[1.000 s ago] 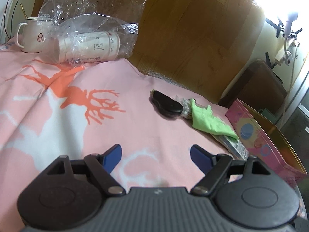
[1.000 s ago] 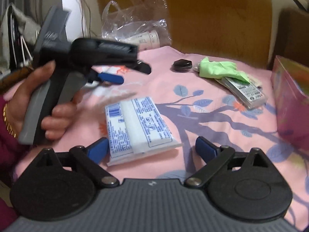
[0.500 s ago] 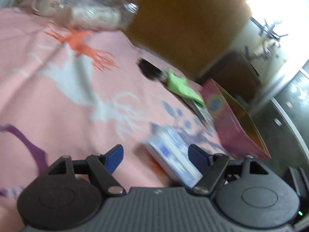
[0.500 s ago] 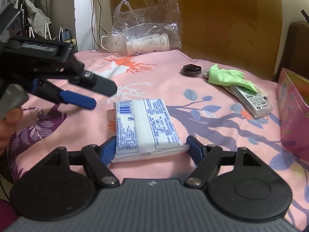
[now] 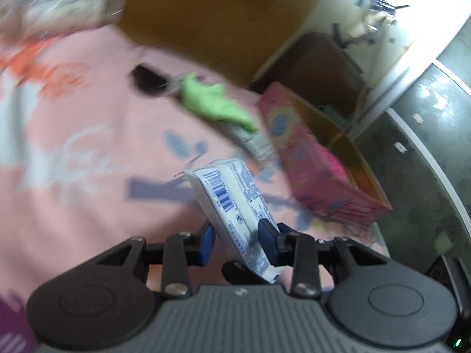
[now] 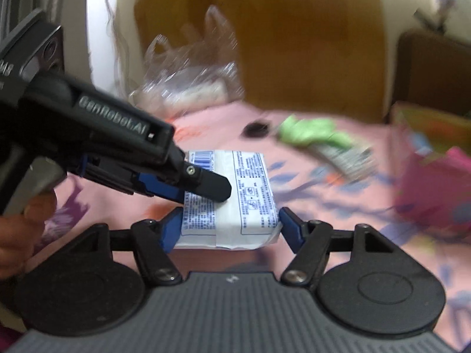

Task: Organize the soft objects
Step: 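Carry the white packet into the tin box and open the right tool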

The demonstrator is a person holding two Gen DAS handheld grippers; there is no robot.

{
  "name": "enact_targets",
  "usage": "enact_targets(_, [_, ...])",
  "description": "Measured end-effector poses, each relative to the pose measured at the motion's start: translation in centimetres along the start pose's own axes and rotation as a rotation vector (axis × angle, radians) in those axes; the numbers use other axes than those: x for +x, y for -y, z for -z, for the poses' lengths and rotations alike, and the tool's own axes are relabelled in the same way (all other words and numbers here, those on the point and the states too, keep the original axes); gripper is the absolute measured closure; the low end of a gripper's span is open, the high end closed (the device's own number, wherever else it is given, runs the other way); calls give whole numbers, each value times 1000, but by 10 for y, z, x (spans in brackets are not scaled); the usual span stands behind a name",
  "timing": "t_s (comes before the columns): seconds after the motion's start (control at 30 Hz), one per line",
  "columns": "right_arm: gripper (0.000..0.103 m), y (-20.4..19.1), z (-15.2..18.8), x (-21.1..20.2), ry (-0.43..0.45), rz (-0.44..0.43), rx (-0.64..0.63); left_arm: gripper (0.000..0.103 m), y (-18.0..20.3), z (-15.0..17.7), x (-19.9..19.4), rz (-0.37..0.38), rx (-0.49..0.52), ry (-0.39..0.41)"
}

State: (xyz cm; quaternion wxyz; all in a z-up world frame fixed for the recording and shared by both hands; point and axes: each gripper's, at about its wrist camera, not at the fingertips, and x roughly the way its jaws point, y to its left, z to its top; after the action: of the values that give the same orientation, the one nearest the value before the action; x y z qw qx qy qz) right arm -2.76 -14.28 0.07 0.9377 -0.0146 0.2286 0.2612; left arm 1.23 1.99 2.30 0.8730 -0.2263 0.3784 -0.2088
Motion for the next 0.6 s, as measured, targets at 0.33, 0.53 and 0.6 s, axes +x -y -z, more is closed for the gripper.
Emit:
enact_targets(0.33, [31,88,-29,-59,228,335,19,71,127,-59,78,182,256,0])
enact_targets(0.53, [31,155,-26,-59,219,479,78,70,181,-83,160,210,294,-69])
enact_targets(0.6, [29,169,-24,-54,204,539,71,65,191,-86,183,189,309,-76])
